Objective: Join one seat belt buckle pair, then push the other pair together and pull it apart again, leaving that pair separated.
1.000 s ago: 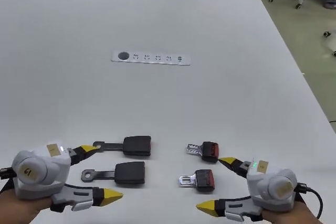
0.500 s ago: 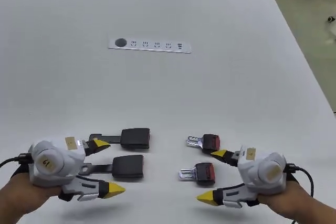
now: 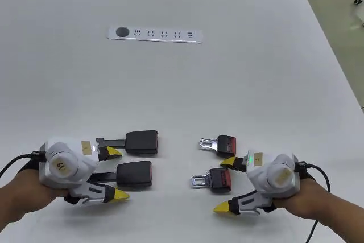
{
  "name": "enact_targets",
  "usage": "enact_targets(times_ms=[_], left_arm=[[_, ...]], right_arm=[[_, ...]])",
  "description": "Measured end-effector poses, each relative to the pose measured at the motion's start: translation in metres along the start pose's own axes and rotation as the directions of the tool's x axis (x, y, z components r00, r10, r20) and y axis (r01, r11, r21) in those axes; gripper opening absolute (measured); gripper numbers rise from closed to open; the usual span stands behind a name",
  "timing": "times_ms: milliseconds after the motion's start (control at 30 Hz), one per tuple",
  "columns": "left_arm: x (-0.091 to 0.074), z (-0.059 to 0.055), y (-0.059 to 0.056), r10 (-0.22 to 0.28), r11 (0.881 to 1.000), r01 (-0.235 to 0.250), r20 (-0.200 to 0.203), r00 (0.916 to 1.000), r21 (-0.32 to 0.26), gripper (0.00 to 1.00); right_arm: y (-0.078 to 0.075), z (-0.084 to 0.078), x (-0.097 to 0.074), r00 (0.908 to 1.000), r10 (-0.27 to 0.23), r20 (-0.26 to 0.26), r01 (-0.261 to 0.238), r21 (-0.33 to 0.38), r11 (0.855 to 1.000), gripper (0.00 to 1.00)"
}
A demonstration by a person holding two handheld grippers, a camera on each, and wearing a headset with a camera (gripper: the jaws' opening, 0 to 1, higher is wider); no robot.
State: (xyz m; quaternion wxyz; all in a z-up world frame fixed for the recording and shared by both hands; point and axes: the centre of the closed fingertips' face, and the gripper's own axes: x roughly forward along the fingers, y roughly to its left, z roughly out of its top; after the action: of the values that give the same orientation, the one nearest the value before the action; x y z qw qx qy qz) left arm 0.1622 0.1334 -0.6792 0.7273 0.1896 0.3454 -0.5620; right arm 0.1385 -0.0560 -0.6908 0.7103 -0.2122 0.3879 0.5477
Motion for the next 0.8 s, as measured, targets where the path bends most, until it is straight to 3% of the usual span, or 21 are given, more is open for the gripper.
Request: enact_targets(times_ms=[233,300,333,367,433,567,667,733,767,800], left_arm=[[0.004,0.001,-0.004,-0.026,0.997,0.025,0.007,0.9996,0.073,0.43],[0.003,0.0,-0.003,-0.018,0.991,0.019,-0.012,0.9998,0.133,0.37],[0.004,-0.002,-0.006,-0.029,0.993,0.03,-0.015,0.9995,0.118,0.36],[0.004,-0.003,-0.006,-0.034,0.985,0.037,-0.024,0.9992,0.166,0.35],[0.006,-0.003,-0.007,-0.039,0.981,0.042,-0.022,0.999,0.19,0.34],[0.005,-0.005,-0.006,-0.039,0.982,0.045,-0.037,0.9986,0.184,0.33],[0.006,-0.006,-0.007,-0.053,0.976,0.066,-0.064,0.9965,0.21,0.33],[0.006,-0.009,-0.012,-0.086,0.967,0.109,-0.11,0.9902,0.228,0.33],[0.007,-0.009,-0.012,-0.084,0.961,0.111,-0.114,0.9899,0.252,0.33],[0.007,-0.008,-0.012,-0.081,0.964,0.106,-0.112,0.9905,0.244,0.33]], right_arm=[[-0.006,-0.003,0.001,0.9999,0.006,-0.011,-0.006,-0.022,1.0,0.53],[-0.006,0.0,-0.001,0.9997,-0.002,-0.024,0.001,-0.038,0.999,0.5],[-0.005,0.001,-0.001,0.9997,0.002,-0.024,-0.002,-0.037,0.999,0.49],[-0.006,0.0,-0.002,0.9995,0.003,-0.03,-0.004,-0.046,0.999,0.47],[-0.009,-0.001,-0.001,0.9992,-0.009,-0.039,0.006,-0.064,0.998,0.4],[-0.007,-0.002,-0.002,0.9986,-0.009,-0.053,0.006,-0.06,0.998,0.35],[-0.008,-0.001,0.002,0.9976,-0.015,-0.067,0.011,-0.056,0.998,0.34],[-0.008,-0.002,0.002,0.9972,-0.019,-0.072,0.016,-0.046,0.999,0.34],[-0.008,-0.002,0.002,0.9973,-0.019,-0.071,0.017,-0.037,0.999,0.34],[-0.008,-0.002,0.003,0.9972,-0.018,-0.072,0.016,-0.039,0.999,0.34]])
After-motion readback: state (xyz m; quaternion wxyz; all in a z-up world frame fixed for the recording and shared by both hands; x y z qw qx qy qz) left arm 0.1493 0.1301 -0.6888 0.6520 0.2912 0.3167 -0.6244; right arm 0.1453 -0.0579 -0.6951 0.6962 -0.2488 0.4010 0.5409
